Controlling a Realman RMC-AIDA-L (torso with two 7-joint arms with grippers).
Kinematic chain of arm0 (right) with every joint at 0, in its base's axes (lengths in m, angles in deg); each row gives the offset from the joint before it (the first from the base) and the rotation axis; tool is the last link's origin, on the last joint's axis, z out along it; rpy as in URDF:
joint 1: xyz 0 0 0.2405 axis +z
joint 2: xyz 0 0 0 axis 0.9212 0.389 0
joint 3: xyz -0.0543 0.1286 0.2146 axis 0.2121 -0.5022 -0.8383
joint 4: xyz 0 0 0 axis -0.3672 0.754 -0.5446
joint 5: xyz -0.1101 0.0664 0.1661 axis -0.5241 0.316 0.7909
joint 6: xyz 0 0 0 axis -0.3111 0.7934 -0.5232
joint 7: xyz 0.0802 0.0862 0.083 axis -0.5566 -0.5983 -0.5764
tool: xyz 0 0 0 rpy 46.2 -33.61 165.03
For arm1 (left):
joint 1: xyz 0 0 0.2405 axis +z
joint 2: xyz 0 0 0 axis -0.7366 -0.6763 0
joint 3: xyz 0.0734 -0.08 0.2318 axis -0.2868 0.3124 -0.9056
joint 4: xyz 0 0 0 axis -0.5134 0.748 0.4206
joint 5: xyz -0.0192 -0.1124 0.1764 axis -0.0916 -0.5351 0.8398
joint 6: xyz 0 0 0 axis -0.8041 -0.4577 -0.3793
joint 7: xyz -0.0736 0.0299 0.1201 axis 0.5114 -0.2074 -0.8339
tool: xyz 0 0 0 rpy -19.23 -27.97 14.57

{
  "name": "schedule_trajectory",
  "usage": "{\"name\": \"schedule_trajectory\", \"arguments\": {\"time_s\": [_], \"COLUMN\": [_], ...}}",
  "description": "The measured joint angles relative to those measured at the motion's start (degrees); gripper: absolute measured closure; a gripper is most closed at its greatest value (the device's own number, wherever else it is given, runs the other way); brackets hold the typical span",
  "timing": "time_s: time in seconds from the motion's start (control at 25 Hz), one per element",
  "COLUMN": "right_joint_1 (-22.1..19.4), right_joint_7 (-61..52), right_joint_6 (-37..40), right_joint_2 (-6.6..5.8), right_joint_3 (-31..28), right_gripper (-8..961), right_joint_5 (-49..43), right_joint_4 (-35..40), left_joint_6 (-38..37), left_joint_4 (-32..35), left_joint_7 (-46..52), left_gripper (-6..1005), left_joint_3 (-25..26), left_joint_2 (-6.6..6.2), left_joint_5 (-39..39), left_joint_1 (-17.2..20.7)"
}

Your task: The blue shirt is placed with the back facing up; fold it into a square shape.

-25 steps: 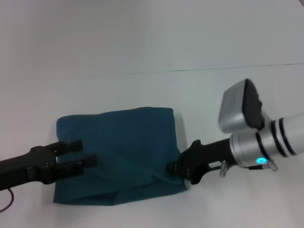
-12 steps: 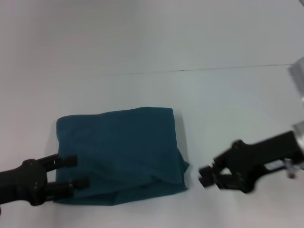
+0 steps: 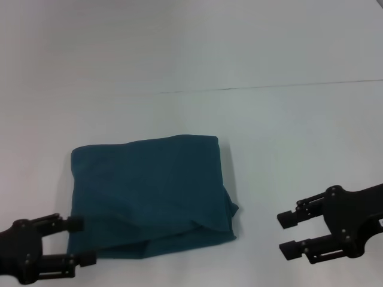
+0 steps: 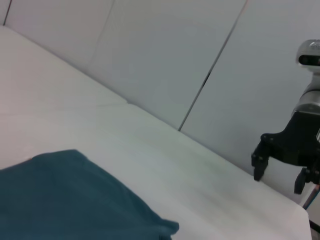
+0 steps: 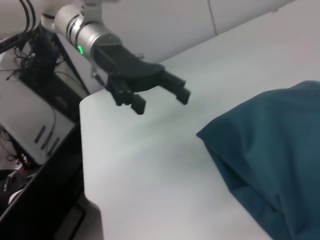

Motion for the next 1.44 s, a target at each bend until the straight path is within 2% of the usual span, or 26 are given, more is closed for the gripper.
{"name": "schedule_trajectory", "arguments": {"time_s": [0.32,0.52,0.76,1.44], "right_joint_1": [-1.5,-1.5,-1.5,-1.5], "right_joint_7": [4.0,4.4,6.8,8.3], "right_joint_6": [0.5,0.6,0.2,-0.6], "right_joint_2": [0.40,0.84,1.31,1.51], "right_joint_3": [-3.4,-3.3,-3.3,-3.3], "right_gripper": [278,62,23,22], "right_joint_5": [0.0,0.0,0.0,0.0], "right_joint_4": [-0.1,-0.1,-0.4,-1.2], "left_joint_6": [-0.9,-1.0,-1.0,-1.1], "left_joint_4": [0.6,0.7,0.7,0.8], "left_joint_7": [-3.4,-4.1,-4.1,-4.1], "left_gripper": [86,86,86,86], "left_joint_3": [2.4,2.6,3.2,3.1], "left_joint_2": [0.17,0.38,0.61,0.77], "left_joint_5": [2.7,4.5,4.8,4.9], "left_joint_1": [1.9,2.4,2.9,3.2]}}
